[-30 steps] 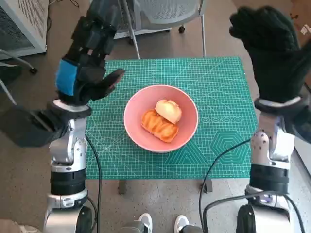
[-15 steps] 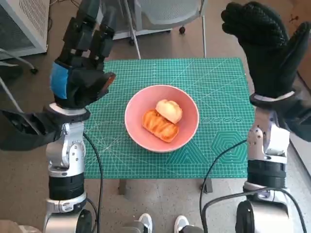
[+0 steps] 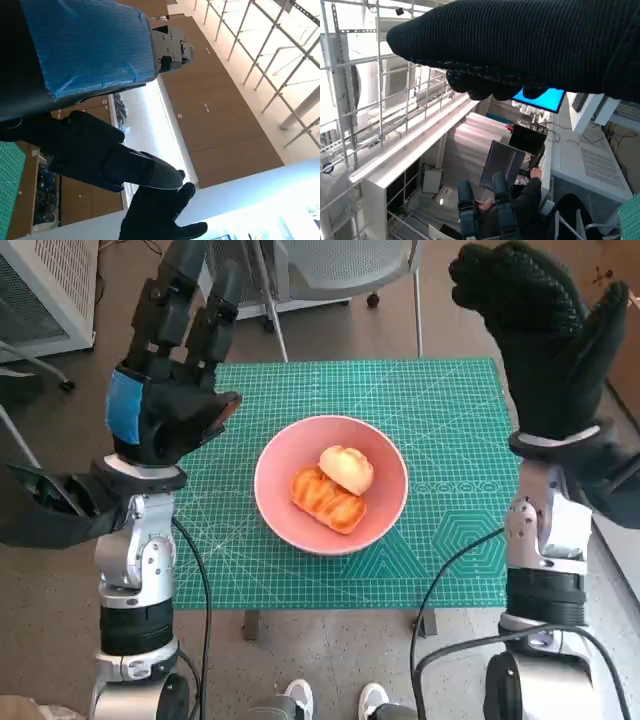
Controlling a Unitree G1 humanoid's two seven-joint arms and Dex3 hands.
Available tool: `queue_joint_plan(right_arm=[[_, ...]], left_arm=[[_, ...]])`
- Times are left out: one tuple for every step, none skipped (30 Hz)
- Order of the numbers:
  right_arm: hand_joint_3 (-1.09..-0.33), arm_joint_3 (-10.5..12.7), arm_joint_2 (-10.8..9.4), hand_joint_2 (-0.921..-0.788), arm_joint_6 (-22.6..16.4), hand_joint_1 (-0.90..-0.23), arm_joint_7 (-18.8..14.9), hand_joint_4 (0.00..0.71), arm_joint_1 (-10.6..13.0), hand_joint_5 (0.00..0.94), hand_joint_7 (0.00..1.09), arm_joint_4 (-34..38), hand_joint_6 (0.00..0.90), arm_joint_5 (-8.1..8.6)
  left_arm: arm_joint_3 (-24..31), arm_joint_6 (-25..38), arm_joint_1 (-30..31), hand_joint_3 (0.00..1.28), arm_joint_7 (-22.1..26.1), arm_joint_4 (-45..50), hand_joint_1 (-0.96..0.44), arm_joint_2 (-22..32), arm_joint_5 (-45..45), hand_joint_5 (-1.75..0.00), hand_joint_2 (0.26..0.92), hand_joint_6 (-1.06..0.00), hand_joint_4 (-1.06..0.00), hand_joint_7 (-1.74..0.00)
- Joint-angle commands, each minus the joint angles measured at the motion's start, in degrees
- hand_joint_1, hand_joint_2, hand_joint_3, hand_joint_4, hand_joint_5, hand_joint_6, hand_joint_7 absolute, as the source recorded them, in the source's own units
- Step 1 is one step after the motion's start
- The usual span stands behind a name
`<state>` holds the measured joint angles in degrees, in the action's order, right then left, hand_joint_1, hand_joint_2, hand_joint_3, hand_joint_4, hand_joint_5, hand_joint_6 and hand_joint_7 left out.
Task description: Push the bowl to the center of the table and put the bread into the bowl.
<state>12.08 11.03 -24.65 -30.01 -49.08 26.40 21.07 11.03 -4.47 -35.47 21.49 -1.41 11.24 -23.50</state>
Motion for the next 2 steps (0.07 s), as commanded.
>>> queue_joint_plan(right_arm=[[-0.725, -0.3, -0.2, -0.921, 1.1, -0.662, 0.4, 0.256, 0.2, 0.000, 0.01, -0.4, 0.404, 0.02], [-0.725, -0.3, -0.2, -0.921, 1.2, -0.663, 0.4, 0.257, 0.3, 0.000, 0.01, -0.6, 0.404, 0.09]], left_arm=[[-0.2, -1.6, 0.8, 0.07, -0.7, 1.0, -0.29, -0.1, 1.4, 0.00, 0.917, 0.00, 0.00, -0.34], [-0.3, -2.1, 0.8, 0.08, -0.7, 1.0, -0.23, -0.1, 1.8, 0.00, 0.918, 0.00, 0.00, -0.34]])
